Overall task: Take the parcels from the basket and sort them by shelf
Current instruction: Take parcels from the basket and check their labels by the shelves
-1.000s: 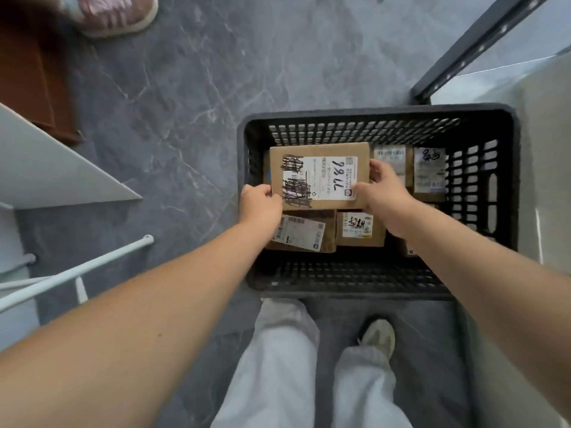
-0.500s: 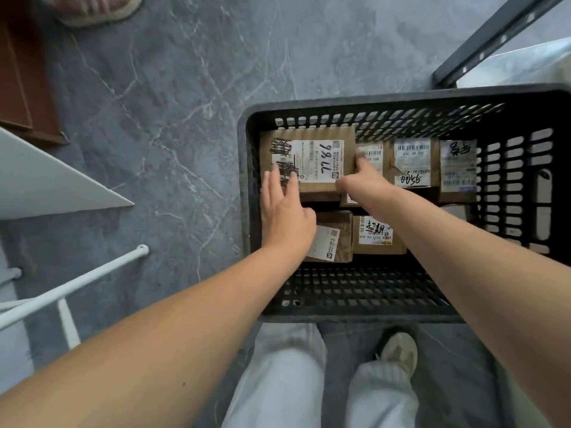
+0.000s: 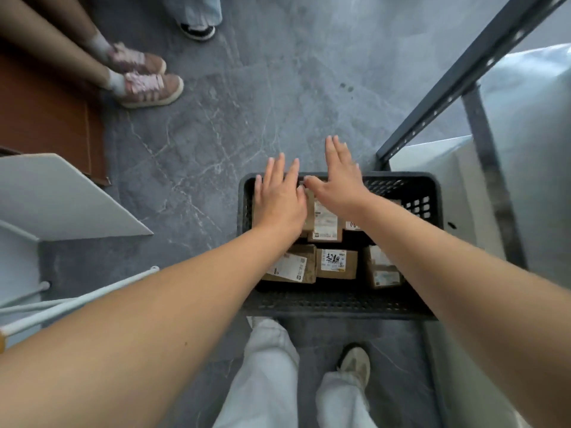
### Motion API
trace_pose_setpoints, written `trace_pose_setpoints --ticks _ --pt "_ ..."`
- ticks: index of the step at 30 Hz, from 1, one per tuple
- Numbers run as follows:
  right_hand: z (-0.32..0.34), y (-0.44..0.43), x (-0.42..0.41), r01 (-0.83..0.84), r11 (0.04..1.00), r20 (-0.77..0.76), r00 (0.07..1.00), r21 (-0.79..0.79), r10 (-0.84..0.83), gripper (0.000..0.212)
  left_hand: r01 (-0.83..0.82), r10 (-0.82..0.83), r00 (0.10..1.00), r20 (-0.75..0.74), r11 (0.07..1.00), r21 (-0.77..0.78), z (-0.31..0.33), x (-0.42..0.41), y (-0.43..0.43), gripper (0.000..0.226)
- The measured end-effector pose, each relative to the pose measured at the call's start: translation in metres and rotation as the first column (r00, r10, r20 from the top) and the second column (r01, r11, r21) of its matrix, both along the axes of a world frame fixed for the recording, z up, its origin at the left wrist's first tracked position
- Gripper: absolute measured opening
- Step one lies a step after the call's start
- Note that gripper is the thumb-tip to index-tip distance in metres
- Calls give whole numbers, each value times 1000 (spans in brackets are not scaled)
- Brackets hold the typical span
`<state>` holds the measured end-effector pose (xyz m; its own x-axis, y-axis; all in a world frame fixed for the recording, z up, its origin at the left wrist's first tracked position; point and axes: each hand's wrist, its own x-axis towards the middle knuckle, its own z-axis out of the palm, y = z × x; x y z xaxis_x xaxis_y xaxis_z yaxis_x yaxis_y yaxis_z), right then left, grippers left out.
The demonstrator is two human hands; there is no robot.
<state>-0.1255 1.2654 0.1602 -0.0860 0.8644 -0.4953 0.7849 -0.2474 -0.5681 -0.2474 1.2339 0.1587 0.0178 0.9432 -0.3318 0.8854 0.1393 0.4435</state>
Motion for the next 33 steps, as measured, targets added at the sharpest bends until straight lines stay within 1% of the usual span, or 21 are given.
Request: trace_pose_setpoints --ticks 3,5,7,10,13,16,19,21,23,25,28,31,33 --pt "110 23 19 24 979 -2 1000 200 -24 82 21 -17 1000 -22 985 170 98 9 21 56" --pt "189 32 39 31 938 8 999 344 -36 81 51 -37 998 -51 949 311 173 11 30 58" --pt "267 37 62 12 876 49 998 482 -40 81 62 -33 997 -73 896 439 250 13 35 59" --pt "382 35 93 -15 785 92 994 619 -53 81 66 -16 996 -90 807 587 362 19 33 59" --pt "489 15 108 -21 669 70 996 743 -47 79 45 5 998 -68 701 712 469 28 20 58" --pt "574 -9 113 -48 542 73 997 839 -25 79 4 55 997 -46 596 803 557 29 2 59" --pt "637 -27 116 -133 482 154 988 866 -4 81 9 104 992 -70 501 865 619 26 -12 60" --pt "673 -33 118 -161 430 182 983 888 -7 82 63 62 993 -99 432 900 651 31 -20 60" --pt "703 -40 120 -151 368 171 985 917 -21 83 142 -5 989 -150 374 917 676 41 -26 61" --pt "728 -50 122 -134 326 156 987 936 -43 84 177 -54 984 -169 340 924 699 53 -29 61" --pt "754 -64 124 -169 272 211 968 948 -134 84 195 -109 979 -170 288 938 732 69 -24 59" --pt "763 -80 120 -313 223 365 896 923 -254 80 218 -152 970 -188 209 953 752 77 -18 59" --pt "766 -87 117 -320 222 378 873 921 -309 79 240 -189 960 -208 169 956 756 77 -13 59"
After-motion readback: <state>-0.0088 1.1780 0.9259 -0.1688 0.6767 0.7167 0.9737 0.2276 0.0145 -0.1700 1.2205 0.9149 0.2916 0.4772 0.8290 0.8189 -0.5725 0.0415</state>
